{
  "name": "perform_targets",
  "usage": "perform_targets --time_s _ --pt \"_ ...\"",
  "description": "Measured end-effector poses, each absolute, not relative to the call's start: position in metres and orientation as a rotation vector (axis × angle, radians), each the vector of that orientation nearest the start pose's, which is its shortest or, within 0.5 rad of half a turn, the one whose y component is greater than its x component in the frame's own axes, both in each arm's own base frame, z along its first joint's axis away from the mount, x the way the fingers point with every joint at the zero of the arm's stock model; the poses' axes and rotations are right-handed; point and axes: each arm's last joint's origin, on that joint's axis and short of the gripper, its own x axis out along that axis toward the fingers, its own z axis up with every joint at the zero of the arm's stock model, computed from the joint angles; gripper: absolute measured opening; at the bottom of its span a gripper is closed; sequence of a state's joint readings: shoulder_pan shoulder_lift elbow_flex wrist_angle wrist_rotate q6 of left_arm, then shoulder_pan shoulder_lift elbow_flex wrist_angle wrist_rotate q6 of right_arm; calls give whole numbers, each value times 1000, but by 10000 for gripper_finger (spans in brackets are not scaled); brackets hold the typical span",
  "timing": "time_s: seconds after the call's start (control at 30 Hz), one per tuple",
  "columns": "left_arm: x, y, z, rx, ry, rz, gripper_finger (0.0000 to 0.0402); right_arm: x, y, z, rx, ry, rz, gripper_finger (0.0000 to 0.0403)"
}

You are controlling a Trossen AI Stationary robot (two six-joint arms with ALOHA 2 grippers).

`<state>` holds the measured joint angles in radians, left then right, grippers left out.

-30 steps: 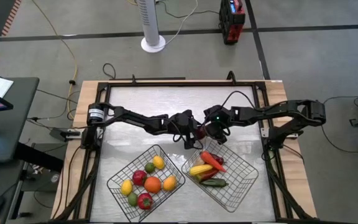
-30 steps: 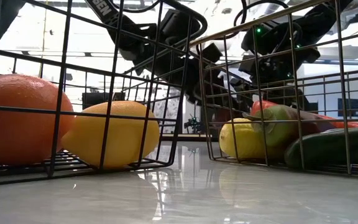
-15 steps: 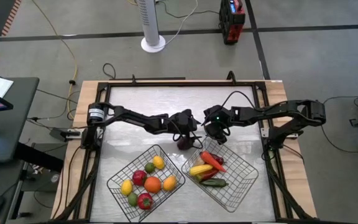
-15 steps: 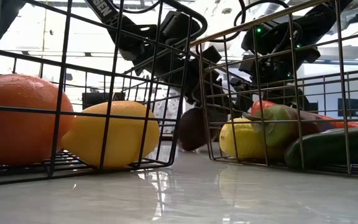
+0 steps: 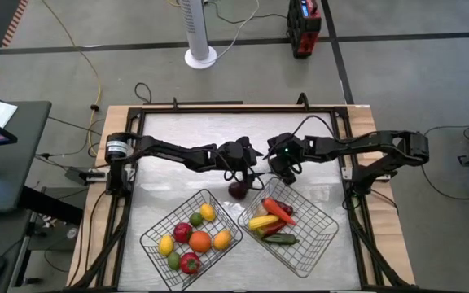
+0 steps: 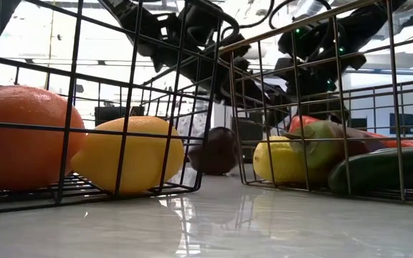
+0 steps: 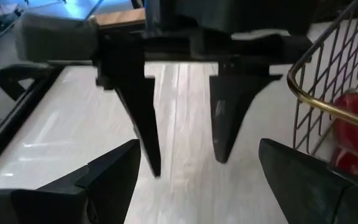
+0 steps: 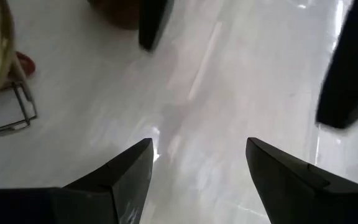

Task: Sort produce into baskets
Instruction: Put the red apple into the black basket

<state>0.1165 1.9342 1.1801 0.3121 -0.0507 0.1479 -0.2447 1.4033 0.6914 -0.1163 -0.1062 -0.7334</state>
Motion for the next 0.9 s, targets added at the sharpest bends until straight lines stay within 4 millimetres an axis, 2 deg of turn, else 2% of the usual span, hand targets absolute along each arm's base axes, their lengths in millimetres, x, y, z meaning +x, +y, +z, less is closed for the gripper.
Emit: perform_targets --time_s 0.27,0.9 --pt "404 49 208 182 500 133 316 261 -66 181 -511 817 144 286" --pt "405 48 208 156 488 93 316 262 -69 182 -478 818 89 286"
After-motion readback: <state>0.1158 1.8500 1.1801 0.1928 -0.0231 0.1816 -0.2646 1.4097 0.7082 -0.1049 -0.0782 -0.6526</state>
